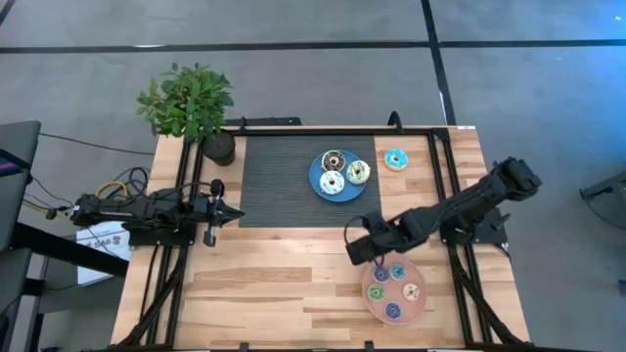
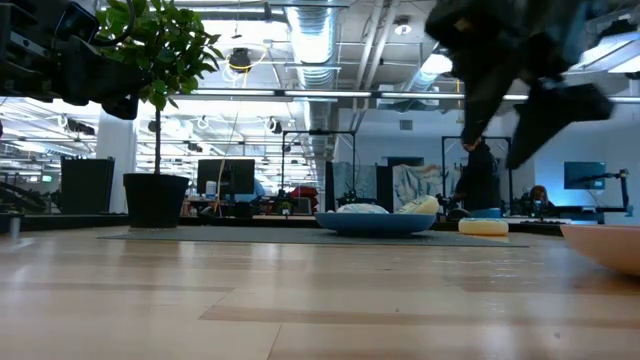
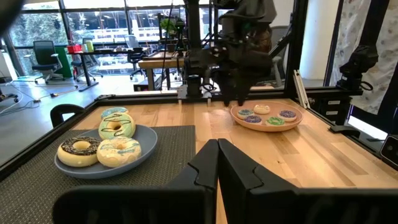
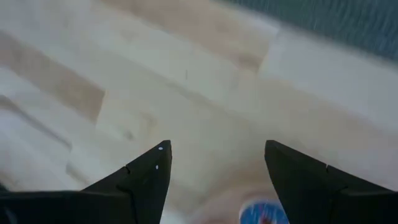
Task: Pick & Place donuts
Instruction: Put the large blue donut on the blue plate
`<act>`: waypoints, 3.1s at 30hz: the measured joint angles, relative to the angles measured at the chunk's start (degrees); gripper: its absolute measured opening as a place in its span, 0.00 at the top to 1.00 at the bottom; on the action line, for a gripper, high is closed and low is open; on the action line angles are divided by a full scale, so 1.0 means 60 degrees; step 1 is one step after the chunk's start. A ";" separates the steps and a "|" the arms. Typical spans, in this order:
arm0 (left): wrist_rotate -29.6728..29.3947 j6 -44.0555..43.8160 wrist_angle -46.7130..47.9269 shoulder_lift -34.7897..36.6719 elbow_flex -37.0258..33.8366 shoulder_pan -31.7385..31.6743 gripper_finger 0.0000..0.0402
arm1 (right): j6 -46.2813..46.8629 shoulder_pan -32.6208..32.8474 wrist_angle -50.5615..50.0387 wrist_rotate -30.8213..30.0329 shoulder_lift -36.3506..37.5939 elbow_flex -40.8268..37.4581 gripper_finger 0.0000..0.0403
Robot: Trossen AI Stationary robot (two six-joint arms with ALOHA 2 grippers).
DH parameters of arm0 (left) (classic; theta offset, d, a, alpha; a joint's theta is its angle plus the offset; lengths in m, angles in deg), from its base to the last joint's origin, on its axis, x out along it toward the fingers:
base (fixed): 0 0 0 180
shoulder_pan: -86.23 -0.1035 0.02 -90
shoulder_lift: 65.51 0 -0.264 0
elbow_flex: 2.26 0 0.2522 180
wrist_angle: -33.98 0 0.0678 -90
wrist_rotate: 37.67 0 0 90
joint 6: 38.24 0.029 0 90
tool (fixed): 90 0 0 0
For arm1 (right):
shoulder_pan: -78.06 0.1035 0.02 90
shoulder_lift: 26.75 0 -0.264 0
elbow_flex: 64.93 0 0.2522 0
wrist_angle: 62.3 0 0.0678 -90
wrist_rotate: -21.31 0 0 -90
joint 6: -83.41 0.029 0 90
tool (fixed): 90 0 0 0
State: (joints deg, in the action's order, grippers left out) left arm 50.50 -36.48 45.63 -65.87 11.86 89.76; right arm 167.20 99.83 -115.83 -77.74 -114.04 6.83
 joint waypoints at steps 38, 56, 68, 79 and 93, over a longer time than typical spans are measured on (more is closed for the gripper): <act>-0.0002 -0.0002 0.0000 -0.0001 0.0000 0.0002 1.00 | -1.0290 -1.2229 0.0038 0.0788 -0.0025 -0.0052 0.38; -0.0002 0.0000 0.0004 0.0000 0.0002 0.0004 1.00 | -1.0637 -1.2941 -0.0082 0.1064 -0.1709 -0.0087 0.40; -0.0001 -0.0004 0.0002 0.0000 0.0002 0.0002 1.00 | -1.0474 -1.3087 -0.1091 0.1025 -0.0832 -0.0168 0.41; -0.0002 0.0000 0.0002 0.0000 0.0000 0.0002 1.00 | -1.0543 -1.2891 -0.0726 0.1462 -0.1581 -0.0375 0.41; -0.0004 -0.0004 0.0000 0.0000 0.0000 0.0000 1.00 | -1.0975 -1.2861 -0.0640 0.1206 -0.1610 -0.0375 0.41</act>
State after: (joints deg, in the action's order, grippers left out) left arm 50.48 -36.50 45.63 -65.87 11.86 89.76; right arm 101.36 22.66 -119.67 -70.50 -123.70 4.57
